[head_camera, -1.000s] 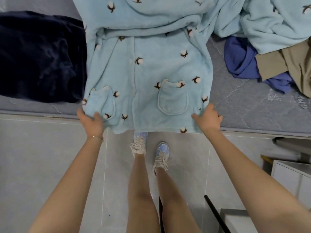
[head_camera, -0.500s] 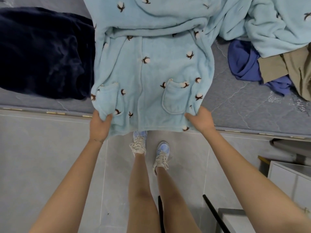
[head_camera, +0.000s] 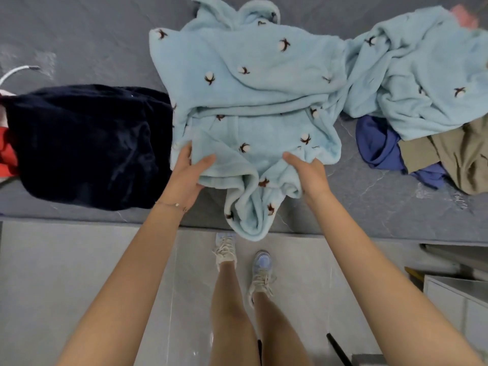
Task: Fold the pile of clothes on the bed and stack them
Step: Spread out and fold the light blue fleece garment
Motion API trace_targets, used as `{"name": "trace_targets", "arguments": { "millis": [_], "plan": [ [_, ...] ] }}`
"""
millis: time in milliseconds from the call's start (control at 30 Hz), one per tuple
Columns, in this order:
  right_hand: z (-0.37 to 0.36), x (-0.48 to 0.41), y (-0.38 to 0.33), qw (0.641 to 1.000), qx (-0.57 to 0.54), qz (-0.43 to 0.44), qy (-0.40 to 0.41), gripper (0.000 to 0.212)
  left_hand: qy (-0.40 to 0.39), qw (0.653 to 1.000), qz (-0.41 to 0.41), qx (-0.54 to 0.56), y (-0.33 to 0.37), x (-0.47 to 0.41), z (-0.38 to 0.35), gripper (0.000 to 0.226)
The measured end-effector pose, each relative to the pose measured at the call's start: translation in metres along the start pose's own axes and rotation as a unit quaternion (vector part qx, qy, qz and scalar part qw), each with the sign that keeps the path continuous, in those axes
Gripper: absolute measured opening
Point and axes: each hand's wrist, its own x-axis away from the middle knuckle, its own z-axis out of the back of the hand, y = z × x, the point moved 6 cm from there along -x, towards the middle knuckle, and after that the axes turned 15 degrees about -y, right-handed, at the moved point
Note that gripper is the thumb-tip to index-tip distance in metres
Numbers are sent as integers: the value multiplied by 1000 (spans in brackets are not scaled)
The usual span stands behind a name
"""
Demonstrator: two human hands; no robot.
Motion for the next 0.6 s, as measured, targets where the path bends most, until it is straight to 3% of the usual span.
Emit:
{"name": "trace_targets", "arguments": {
  "millis": [167,333,467,600],
  "plan": [
    [-17,-24,-43,997,-71,7,-29,31,-24,997,-13,78,39,-41,-8,45],
    [-9,-47,-92,990,-118,57,50,30,-11,975,-22,222,64,-78,0,43],
    [0,-78,-128,981,-156,74,87,19,36,966,-58,250,90,-110,10,43],
    [11,-117,-160,981,-147,78,100,26,50,965,-95,237,116,-132,15,45]
  ]
}}
